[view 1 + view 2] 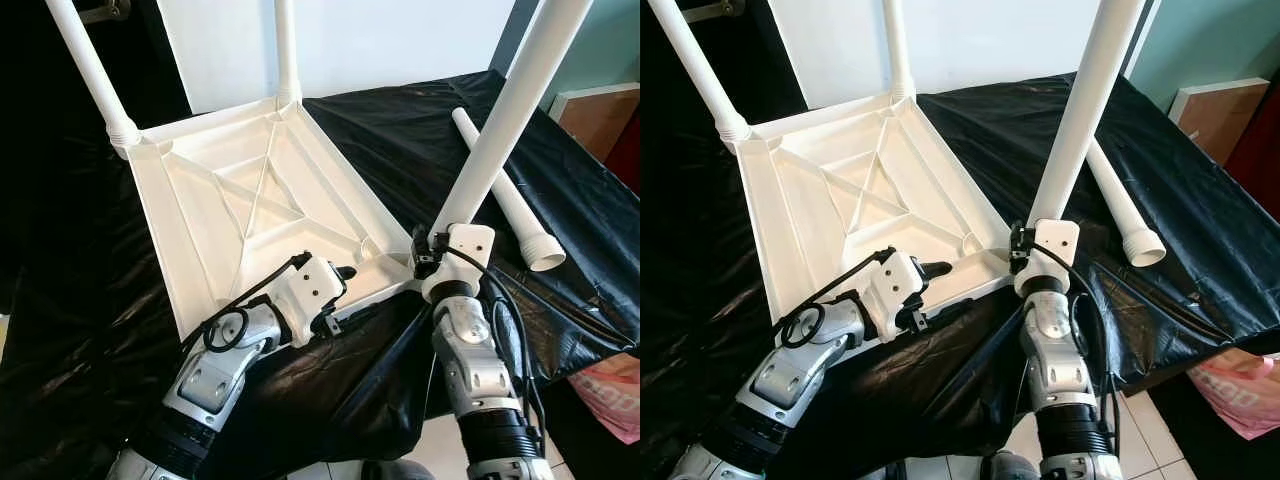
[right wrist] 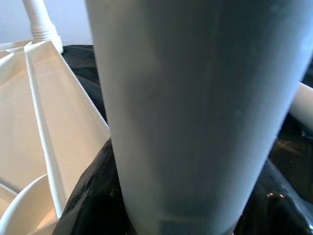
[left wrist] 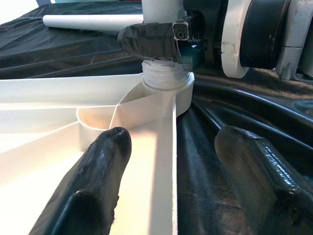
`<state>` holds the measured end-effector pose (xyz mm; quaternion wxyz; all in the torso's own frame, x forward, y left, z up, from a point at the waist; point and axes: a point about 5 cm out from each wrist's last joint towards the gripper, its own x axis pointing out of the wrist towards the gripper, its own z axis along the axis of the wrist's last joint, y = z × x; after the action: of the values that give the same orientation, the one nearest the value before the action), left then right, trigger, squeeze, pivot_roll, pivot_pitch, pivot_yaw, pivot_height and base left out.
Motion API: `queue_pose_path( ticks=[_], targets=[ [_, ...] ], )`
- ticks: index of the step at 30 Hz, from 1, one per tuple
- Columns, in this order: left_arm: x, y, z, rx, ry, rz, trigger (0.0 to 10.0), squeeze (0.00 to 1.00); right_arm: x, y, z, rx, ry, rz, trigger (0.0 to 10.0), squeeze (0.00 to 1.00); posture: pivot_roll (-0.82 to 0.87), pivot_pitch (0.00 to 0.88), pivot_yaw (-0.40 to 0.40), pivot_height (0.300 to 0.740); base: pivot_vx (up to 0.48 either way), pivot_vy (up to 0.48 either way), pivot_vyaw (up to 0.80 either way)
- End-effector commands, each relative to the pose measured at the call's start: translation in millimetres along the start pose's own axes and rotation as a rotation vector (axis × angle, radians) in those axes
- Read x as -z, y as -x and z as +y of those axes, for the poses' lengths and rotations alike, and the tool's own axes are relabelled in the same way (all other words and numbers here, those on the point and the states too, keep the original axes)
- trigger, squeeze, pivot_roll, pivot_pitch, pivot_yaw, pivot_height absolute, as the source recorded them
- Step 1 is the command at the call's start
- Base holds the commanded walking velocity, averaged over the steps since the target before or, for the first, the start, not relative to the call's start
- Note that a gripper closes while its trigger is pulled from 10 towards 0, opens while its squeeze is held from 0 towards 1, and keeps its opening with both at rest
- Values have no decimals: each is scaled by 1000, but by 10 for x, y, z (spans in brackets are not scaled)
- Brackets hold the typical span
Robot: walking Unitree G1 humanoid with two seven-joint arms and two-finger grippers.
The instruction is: Building children table
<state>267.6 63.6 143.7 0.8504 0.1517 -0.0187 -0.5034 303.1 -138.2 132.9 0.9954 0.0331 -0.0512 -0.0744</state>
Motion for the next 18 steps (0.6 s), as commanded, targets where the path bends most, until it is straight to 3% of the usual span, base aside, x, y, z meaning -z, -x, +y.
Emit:
queue_pose_path(
  ticks=[1,8,9,10,18],
  targets=[
    [17,5,-53,50,6,10,10000,0,278,84,-90,48,14,144,10000,0,-8,119,3,740,0,0,0],
    [9,3,-35,48,0,9,10000,0,188,73,-47,22,-2,103,10000,0,-7,112,3,740,0,0,0],
    [7,4,-31,48,-2,9,10000,0,169,71,-32,8,-6,93,10000,102,-6,110,3,740,0,0,0],
    [7,7,-26,47,-3,9,10000,0,151,75,-18,2,-10,82,10000,1000,-5,108,3,740,0,0,0],
    [8,28,22,33,-12,15,10000,0,100,108,-17,-41,-31,47,10000,1000,-5,104,2,740,0,0,0]
  ],
)
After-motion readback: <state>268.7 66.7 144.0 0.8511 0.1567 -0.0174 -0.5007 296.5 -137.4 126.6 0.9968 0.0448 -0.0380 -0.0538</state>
